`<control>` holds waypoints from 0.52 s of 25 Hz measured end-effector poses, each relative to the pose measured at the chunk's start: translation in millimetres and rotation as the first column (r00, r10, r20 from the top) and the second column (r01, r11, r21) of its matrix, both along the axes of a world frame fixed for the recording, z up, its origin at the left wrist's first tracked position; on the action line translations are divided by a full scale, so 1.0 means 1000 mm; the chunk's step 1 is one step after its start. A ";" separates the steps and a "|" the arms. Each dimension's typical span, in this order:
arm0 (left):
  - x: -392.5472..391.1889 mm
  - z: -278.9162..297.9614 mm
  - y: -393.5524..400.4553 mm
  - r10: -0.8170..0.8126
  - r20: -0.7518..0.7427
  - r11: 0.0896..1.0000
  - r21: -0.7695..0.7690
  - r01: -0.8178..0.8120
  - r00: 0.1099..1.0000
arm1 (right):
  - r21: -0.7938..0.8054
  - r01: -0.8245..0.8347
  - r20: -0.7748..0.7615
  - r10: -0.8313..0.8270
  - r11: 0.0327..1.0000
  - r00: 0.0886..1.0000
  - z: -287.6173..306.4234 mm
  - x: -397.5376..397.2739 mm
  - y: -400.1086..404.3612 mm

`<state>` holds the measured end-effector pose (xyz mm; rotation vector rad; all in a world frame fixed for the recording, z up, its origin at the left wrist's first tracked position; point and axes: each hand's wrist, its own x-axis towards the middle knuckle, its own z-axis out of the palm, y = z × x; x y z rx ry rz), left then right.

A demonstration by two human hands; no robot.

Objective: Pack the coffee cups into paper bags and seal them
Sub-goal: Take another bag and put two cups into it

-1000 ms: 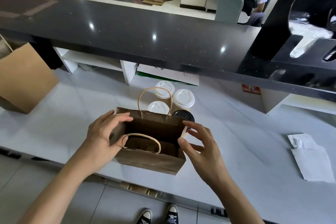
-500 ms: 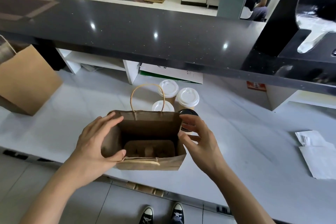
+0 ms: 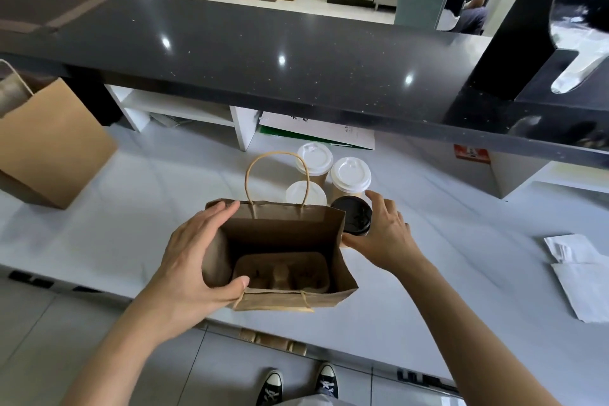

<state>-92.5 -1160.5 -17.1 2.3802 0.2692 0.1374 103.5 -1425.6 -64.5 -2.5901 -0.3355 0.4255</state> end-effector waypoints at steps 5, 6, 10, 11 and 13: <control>-0.003 0.001 0.002 -0.022 -0.002 1.000 -0.010 0.022 1.000 | -0.015 -0.006 0.028 0.007 1.000 1.000 -0.014 0.004 0.010; -0.003 0.001 0.003 -0.023 -0.004 1.000 -0.010 0.023 1.000 | -0.015 -0.012 0.035 0.012 1.000 0.999 -0.015 0.004 0.011; -0.003 0.000 0.004 -0.037 -0.001 0.999 -0.006 0.037 0.999 | 0.045 0.033 0.009 -0.033 0.998 0.999 -0.013 0.001 0.007; -0.002 0.000 0.004 -0.039 -0.002 0.999 -0.008 0.039 0.999 | 0.072 0.052 0.004 -0.052 0.996 0.999 -0.010 -0.001 0.005; -0.003 0.000 0.004 -0.041 -0.003 0.999 -0.012 0.041 0.999 | 0.138 0.089 0.014 -0.092 0.986 0.996 -0.001 -0.006 -0.002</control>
